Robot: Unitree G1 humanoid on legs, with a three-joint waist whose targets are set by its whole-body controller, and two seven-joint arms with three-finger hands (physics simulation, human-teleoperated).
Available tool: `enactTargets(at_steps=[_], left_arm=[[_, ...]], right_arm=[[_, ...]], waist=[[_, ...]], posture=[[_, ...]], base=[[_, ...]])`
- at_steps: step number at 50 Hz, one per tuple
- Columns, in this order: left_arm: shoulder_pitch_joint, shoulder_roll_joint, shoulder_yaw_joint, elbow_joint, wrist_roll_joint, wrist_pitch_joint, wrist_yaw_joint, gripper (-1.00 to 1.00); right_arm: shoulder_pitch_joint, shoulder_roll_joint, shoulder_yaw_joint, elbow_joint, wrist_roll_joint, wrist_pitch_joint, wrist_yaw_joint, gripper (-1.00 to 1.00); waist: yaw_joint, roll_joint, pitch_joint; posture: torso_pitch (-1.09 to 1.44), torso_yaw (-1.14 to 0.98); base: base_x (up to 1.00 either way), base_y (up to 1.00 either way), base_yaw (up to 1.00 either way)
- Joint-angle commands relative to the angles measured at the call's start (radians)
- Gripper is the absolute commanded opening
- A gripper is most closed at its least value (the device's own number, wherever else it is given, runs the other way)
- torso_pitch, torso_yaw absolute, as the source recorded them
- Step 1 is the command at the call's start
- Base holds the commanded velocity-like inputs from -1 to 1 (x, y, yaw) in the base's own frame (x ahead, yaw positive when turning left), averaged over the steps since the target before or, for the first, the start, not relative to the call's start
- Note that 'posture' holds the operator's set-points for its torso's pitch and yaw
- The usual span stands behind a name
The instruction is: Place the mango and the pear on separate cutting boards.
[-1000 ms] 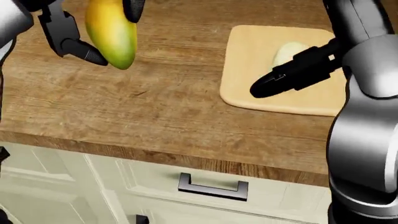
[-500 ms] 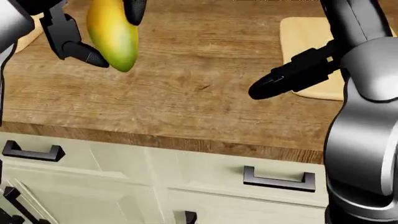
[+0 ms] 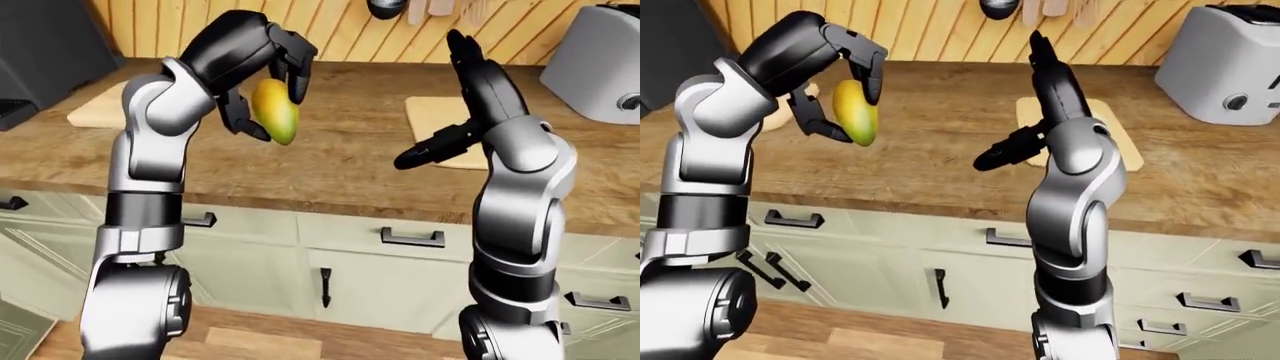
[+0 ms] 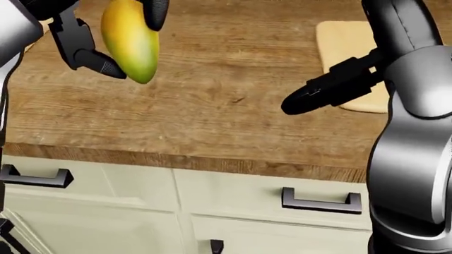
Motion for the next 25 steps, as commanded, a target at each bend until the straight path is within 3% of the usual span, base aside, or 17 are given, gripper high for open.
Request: enactTargets(at_steps=[1,2,3,4,7,9,14,17,20,23,25], left_arm=[[-0.036,0.008,0.018,-0.036,-0.017,-0.005,0.02,-1.0],[-0.034,0.007,0.019,-0.038,-0.018,-0.005,0.02,-1.0],[-0.035,0.008,0.019,-0.038,-0.018,-0.005,0.019,-1.0],[-0.035,0.009,0.02,-0.039,-0.02,-0.004,0.019,-1.0],[-0.037,0.01,0.021,-0.038,-0.02,-0.006,0.019,-1.0],[-0.038,0.013,0.022,-0.041,-0.023,-0.004,0.016,-1.0],[-0.037,0.015,0.022,-0.043,-0.024,-0.004,0.015,-1.0],[-0.038,0.014,0.023,-0.047,-0.026,0.0,0.013,-1.0],[-0.034,0.015,0.023,-0.047,-0.025,-0.002,0.015,-1.0],[-0.029,0.014,0.023,-0.053,-0.026,0.001,0.014,-1.0],[-0.03,0.015,0.023,-0.046,-0.025,-0.004,0.017,-1.0]], right_arm=[[-0.025,-0.009,-0.004,-0.023,-0.009,-0.025,-0.014,1.0],[-0.024,-0.009,-0.005,-0.023,-0.008,-0.027,-0.015,1.0],[-0.026,-0.01,-0.003,-0.024,-0.01,-0.024,-0.012,1.0],[-0.026,-0.01,-0.003,-0.026,-0.011,-0.024,-0.01,1.0],[-0.026,-0.01,-0.001,-0.031,-0.016,-0.021,-0.004,1.0],[-0.029,-0.009,0.001,-0.031,-0.02,-0.019,0.0,1.0],[-0.032,-0.008,0.001,-0.027,-0.025,-0.021,0.003,1.0],[-0.036,-0.006,-0.001,-0.027,-0.025,-0.022,0.004,1.0],[-0.031,-0.003,-0.002,-0.029,-0.024,-0.023,0.001,1.0],[-0.03,-0.001,-0.001,-0.029,-0.024,-0.022,0.0,1.0],[-0.028,0.0,0.0,-0.03,-0.025,-0.022,-0.001,1.0]], waist=[[-0.003,0.001,-0.024],[0.0,-0.027,-0.023],[0.0,-0.074,-0.03],[-0.006,-0.047,-0.018],[-0.003,-0.063,-0.04],[0.0,-0.061,-0.034],[0.007,-0.034,-0.023],[0.008,-0.029,-0.02],[0.006,-0.007,-0.016],[0.004,0.031,-0.013],[0.001,0.083,-0.021]], posture=[[0.0,0.0],[0.0,0.0],[0.0,0.0],[0.0,0.0],[0.0,0.0],[0.0,0.0],[0.0,0.0],[0.0,0.0],[0.0,0.0],[0.0,0.0],[0.0,0.0]], base=[[0.05,0.33,0.0],[0.09,0.43,0.0],[0.09,0.44,0.0],[0.09,0.51,0.0],[0.0,0.6,0.0],[0.0,0.62,0.0],[0.0,0.69,0.0],[0.0,0.99,0.0],[0.0,1.0,0.0],[0.0,1.0,0.0],[0.0,1.0,0.0]])
